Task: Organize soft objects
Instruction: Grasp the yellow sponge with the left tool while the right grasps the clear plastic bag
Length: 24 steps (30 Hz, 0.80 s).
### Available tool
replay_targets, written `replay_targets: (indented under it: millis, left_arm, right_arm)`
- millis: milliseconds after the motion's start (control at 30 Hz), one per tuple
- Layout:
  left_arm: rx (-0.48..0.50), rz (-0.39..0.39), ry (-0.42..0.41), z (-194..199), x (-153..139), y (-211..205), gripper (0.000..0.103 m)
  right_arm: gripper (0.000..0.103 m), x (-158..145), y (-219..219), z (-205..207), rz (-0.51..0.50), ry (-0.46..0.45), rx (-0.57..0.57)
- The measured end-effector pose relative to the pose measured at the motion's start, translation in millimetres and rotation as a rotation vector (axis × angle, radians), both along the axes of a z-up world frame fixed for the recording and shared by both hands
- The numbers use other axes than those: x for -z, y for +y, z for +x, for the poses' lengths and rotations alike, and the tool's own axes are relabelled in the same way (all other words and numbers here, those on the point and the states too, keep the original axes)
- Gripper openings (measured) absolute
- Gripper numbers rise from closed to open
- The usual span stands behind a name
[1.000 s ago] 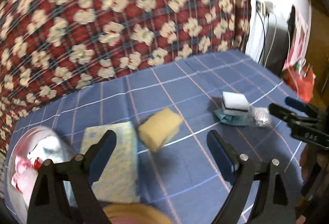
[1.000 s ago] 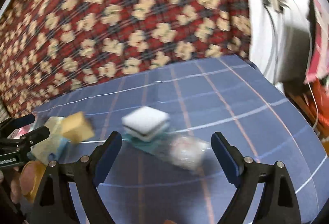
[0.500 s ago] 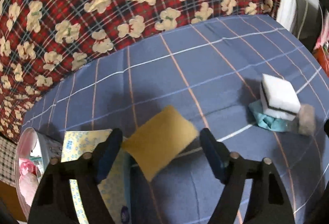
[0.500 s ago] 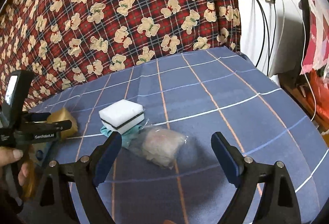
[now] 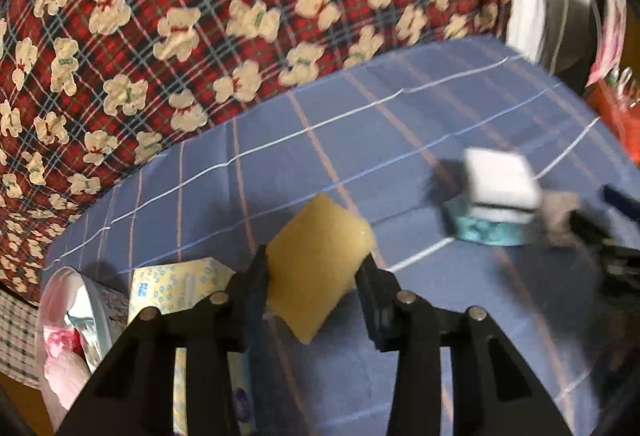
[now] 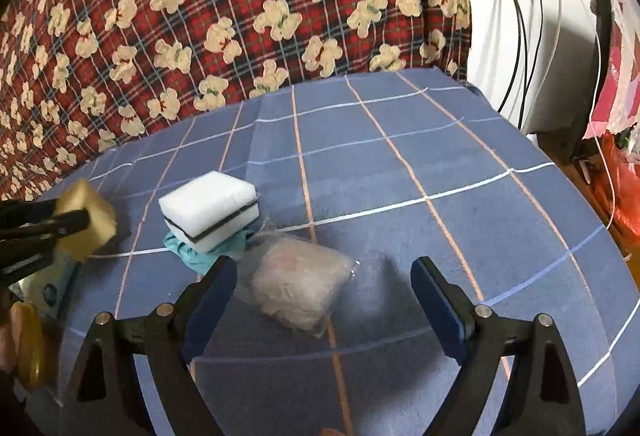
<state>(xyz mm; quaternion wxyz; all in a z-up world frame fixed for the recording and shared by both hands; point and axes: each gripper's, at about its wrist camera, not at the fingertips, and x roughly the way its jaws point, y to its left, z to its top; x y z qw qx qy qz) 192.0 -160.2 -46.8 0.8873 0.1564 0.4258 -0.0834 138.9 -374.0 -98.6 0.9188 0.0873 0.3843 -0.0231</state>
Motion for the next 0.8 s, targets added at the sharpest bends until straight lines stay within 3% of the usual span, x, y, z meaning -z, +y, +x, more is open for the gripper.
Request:
replay_targets:
  millis: [167, 433, 500, 567, 667, 800]
  left_arm:
    - [0.024, -0.070, -0.027, -30, -9, -15, 0.040]
    - [-0.030, -0.098, -0.012, -41, 25, -26, 0.040]
    - [-0.029, -0.119, -0.035, -44, 25, -26, 0.040]
    - [-0.035, -0.135, -0.051, -47, 26, -23, 0.040]
    - [-0.012, -0.202, -0.091, -53, 27, -17, 0.040]
    - [-0.010, -0.254, -0.143, -60, 30, -9, 0.040]
  right_arm:
    - [0.090, 8, 6, 14, -0.031, 0.056, -0.025]
    - [0.088, 17, 16, 25, -0.054, 0.116, -0.049]
    - [0.076, 17, 18, 26, -0.073, 0.115, -0.046]
    - [0.049, 14, 23, 24, -0.089, 0.103, -0.066]
    - [0.040, 13, 30, 24, -0.114, 0.093, -0.087]
    - [0.036, 7, 33, 17, -0.135, 0.046, -0.089]
